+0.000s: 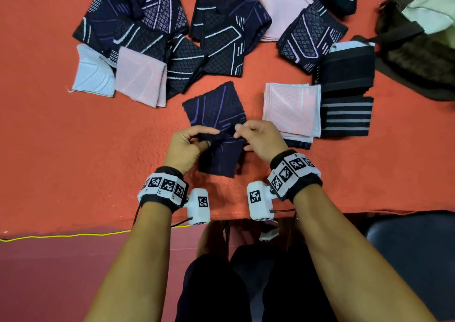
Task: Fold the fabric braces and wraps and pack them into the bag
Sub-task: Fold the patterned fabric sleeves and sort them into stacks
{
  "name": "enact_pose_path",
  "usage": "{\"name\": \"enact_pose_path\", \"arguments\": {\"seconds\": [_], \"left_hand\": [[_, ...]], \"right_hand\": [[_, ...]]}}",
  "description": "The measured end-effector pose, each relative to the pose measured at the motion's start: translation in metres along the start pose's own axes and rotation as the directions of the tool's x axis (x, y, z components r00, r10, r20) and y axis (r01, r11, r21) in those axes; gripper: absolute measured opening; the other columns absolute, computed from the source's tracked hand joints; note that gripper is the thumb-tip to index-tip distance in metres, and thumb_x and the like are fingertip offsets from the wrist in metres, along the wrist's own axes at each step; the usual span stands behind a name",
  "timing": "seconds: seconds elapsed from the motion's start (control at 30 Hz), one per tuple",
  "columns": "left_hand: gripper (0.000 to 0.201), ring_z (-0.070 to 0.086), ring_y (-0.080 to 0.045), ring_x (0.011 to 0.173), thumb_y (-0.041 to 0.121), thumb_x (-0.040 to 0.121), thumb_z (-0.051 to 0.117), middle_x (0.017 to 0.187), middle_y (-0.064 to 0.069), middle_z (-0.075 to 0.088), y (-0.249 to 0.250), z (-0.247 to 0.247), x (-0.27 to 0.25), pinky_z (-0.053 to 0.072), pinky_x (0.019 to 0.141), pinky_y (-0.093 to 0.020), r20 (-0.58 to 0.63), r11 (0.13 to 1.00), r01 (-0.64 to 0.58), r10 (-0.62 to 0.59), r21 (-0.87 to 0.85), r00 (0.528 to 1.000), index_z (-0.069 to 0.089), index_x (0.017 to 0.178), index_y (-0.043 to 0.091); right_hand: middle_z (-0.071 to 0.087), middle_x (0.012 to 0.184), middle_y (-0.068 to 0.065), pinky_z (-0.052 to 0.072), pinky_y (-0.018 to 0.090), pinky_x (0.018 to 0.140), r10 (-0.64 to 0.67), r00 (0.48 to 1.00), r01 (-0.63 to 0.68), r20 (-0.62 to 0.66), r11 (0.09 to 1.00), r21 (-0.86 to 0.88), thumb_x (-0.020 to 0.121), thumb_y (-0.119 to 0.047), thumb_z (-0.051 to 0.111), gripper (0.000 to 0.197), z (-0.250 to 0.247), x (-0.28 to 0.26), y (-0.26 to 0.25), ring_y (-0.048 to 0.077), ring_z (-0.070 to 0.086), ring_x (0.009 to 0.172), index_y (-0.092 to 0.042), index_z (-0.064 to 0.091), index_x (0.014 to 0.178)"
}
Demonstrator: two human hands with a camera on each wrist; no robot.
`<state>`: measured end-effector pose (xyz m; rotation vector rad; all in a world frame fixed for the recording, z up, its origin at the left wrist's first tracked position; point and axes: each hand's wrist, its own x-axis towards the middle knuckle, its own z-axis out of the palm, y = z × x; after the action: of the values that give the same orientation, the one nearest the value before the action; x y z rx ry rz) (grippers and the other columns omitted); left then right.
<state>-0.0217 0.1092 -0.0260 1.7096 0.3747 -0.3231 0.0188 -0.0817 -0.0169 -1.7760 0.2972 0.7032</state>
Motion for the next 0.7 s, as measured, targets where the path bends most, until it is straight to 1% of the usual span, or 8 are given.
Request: {"name": "enact_pose_path", "arguments": {"seconds": [0.07,0.13,0.2,0.3,0.37,0.43,0.57,0.7], "left_hand": [[0.040,0.061,0.001,0.076,-0.022,0.080,0.061,0.086,0.008,0.072,0.002,-0.003,0.001,0.048,0.075,-0.013,-0.020,1.000,-0.007,0.007,-0.019,1.000,0.071,0.105,0.008],[0.041,0.058,0.004,0.073,-0.019,0.080,0.065,0.089,0.003,0.067,0.004,-0.005,0.002,0.047,0.072,-0.013,-0.035,1.000,-0.017,0.016,-0.018,0.999,0.068,0.110,0.008],[0.043,0.059,0.005,0.074,-0.017,0.080,0.068,0.093,0.002,0.067,0.005,-0.007,0.003,0.048,0.073,-0.013,-0.048,0.999,-0.003,0.001,-0.042,0.999,0.066,0.114,0.010],[0.044,0.066,-0.005,0.091,-0.013,0.080,0.071,0.103,-0.001,0.071,0.005,-0.011,0.006,0.052,0.083,-0.019,-0.071,0.994,0.037,-0.045,-0.101,0.997,0.066,0.115,0.014],[0.042,0.067,-0.009,0.095,-0.009,0.081,0.073,0.105,-0.002,0.072,0.005,-0.013,0.006,0.053,0.086,-0.022,-0.077,0.994,0.042,-0.050,-0.097,0.996,0.066,0.116,0.014],[0.040,0.068,-0.008,0.092,-0.008,0.081,0.073,0.101,0.000,0.073,0.007,-0.015,0.006,0.054,0.085,-0.021,-0.081,0.993,0.048,-0.057,-0.104,0.995,0.066,0.116,0.010],[0.041,0.071,-0.010,0.089,-0.007,0.080,0.074,0.093,0.003,0.076,0.012,-0.020,0.008,0.055,0.084,-0.022,-0.058,0.988,0.080,-0.088,-0.131,0.994,0.065,0.118,0.005],[0.053,0.070,-0.003,0.088,-0.010,0.077,0.075,0.102,-0.001,0.072,0.020,-0.015,0.010,0.054,0.083,-0.017,0.018,0.991,0.114,-0.113,-0.076,0.993,0.061,0.126,0.005]], "right_hand": [[0.073,0.092,-0.007,0.051,0.027,0.085,-0.041,0.999,0.041,-0.001,0.999,-0.032,0.089,-0.020,0.070,0.011,-0.002,0.000,0.006,0.011,0.064,0.094,-0.025,0.072,0.080],[0.070,0.105,-0.007,0.043,0.011,0.084,-0.055,0.998,0.056,0.014,0.998,-0.021,0.088,-0.007,0.069,0.022,-0.005,-0.006,0.002,0.000,0.060,0.098,-0.028,0.071,0.093],[0.071,0.105,-0.004,0.044,0.006,0.078,-0.078,0.996,0.077,0.034,0.996,0.037,0.089,0.001,0.065,0.032,-0.009,-0.008,0.000,-0.006,0.063,0.089,-0.026,0.071,0.106],[0.074,0.104,0.001,0.053,0.015,0.082,-0.078,0.995,0.069,0.066,0.990,0.127,0.088,0.006,0.065,0.043,-0.013,-0.011,-0.006,0.001,0.069,0.093,-0.022,0.068,0.121],[0.075,0.099,-0.001,0.053,0.016,0.082,-0.058,0.996,0.045,0.072,0.985,0.167,0.088,0.005,0.067,0.041,-0.017,-0.013,-0.009,0.003,0.071,0.091,-0.018,0.067,0.122],[0.074,0.090,-0.007,0.051,0.013,0.079,-0.052,0.997,0.041,0.064,0.986,0.159,0.088,0.003,0.069,0.033,-0.021,-0.014,-0.012,-0.003,0.070,0.084,-0.015,0.070,0.115],[0.077,0.093,0.004,0.058,0.035,0.087,-0.074,0.997,0.070,0.023,0.985,0.160,0.086,0.000,0.071,0.023,-0.023,-0.011,-0.010,0.021,0.074,0.089,-0.020,0.074,0.097],[0.077,0.094,0.007,0.058,0.037,0.089,-0.098,0.995,0.101,-0.027,0.981,0.166,0.085,-0.001,0.072,0.020,-0.023,-0.009,-0.012,0.023,0.074,0.091,-0.016,0.072,0.099]]}}
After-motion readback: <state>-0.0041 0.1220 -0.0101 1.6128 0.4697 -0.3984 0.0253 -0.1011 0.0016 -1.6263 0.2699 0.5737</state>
